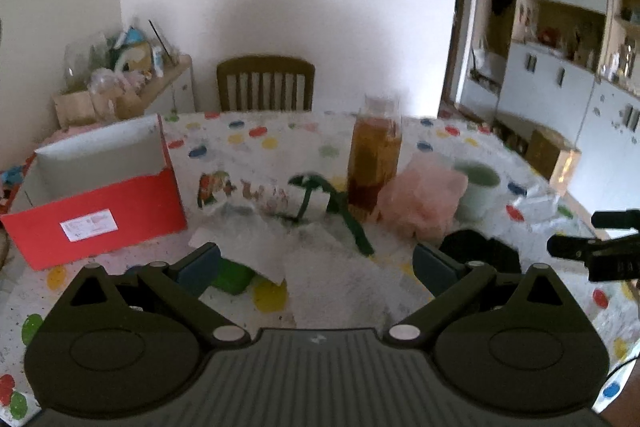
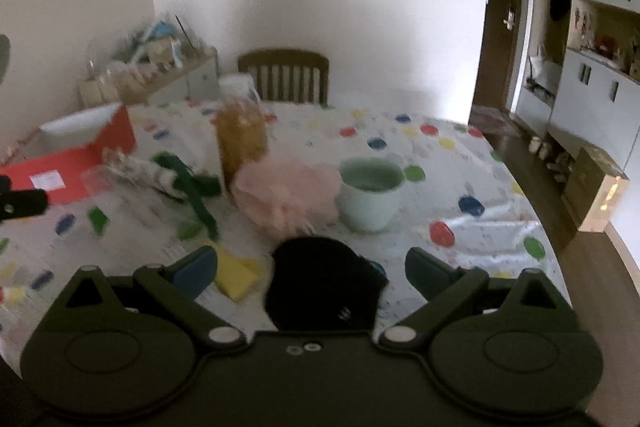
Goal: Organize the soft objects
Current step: 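Close the left gripper on the white fluffy towel and lift it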
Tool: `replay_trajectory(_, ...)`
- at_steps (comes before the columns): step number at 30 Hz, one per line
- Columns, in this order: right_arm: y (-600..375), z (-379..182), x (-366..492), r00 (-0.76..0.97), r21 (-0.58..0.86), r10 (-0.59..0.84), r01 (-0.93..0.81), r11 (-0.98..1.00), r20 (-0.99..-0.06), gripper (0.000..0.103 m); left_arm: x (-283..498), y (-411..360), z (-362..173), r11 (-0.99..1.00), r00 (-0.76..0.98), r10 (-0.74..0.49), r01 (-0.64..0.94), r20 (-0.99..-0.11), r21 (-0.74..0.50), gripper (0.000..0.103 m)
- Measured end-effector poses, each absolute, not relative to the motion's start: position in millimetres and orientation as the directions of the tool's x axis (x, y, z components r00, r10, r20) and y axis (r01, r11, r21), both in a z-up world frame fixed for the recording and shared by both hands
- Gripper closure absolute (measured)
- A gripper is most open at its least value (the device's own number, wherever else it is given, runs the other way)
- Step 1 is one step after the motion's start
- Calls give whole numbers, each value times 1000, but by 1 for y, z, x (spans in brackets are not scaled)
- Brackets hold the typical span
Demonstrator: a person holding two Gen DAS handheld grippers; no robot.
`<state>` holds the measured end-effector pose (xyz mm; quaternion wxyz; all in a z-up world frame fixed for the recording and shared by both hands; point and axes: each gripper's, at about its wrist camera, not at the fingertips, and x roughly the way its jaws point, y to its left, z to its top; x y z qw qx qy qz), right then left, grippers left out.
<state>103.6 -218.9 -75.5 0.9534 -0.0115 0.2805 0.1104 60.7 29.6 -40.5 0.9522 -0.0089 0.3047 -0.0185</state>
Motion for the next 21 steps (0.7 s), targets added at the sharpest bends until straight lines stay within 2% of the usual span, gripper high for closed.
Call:
replay_trajectory(5,-227,-97,117,784,28,182,-206,978,-594,6,72,31,-60,998,778,-61,52,-626,-33,0)
replay_trajectory(21,-212,-150,174,697,23,200,-254,967,-689,9,127,18,-116,997,687,-50,71,-725,-2,1)
